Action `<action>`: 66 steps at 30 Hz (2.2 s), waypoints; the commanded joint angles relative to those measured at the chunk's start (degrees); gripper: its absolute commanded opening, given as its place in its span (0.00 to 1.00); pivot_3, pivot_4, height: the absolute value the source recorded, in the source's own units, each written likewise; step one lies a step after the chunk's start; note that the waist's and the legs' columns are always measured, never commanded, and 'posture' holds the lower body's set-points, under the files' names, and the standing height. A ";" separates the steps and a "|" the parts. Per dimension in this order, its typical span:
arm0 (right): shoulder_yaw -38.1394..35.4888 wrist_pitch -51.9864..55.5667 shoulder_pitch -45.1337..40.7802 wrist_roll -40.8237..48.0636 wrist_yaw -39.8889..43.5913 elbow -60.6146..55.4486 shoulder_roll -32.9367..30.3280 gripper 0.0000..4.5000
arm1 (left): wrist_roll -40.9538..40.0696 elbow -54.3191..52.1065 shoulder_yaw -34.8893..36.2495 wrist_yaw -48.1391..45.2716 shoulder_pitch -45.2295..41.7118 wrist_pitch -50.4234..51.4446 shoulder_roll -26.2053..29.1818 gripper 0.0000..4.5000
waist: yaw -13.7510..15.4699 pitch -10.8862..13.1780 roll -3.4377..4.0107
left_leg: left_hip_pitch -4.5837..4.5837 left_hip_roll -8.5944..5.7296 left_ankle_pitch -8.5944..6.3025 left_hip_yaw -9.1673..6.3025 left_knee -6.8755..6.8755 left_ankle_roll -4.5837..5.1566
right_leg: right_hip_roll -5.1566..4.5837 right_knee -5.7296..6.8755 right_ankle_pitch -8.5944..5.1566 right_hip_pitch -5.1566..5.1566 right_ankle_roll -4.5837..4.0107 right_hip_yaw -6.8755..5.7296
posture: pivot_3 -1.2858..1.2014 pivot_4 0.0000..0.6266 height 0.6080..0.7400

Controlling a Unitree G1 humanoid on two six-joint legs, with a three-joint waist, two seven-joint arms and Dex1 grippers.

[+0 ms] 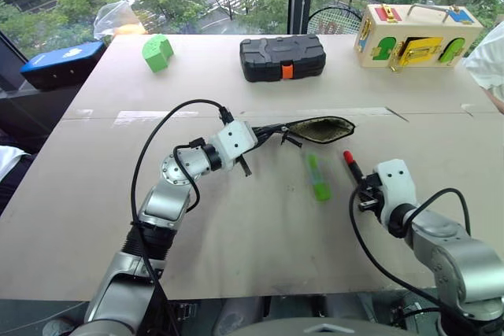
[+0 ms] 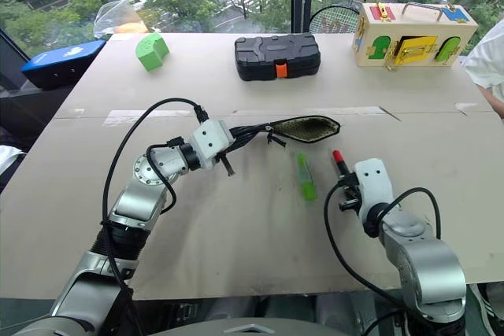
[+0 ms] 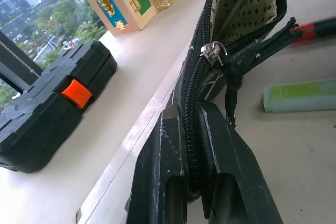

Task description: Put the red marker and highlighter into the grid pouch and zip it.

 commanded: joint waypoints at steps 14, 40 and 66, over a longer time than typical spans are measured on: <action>-11.57 3.52 -13.02 20.35 24.58 -6.86 -26.59 0.06 | 0.82 -0.52 -1.48 -1.61 -0.72 -4.73 0.23 0.00 | -0.01 0.02 0.00 | 0.02 0.12 -0.01 0.00 0.09 0.02 | 0.05 -0.10 0.00 0.23 0.01 -0.10 | 0.52 0.24 1.00; 5.75 -3.40 -39.50 22.36 26.54 11.79 -25.76 0.73 | 0.89 -2.27 -0.34 1.24 3.23 -3.42 -0.70 0.00 | 0.20 -0.01 -0.05 | -0.35 -0.01 0.00 -0.12 0.09 0.02 | -0.15 -0.19 0.02 -0.09 -0.01 -0.20 | 0.52 0.24 1.00; 16.70 -0.13 -16.61 10.04 -3.84 14.00 0.10 0.46 | -3.11 -4.13 3.29 1.57 0.90 5.59 -1.27 0.00 | -0.14 -0.22 -0.21 | -0.22 -0.22 0.02 -0.04 0.14 -0.01 | -0.17 0.14 0.02 -0.20 -0.02 -0.08 | 0.52 0.24 1.00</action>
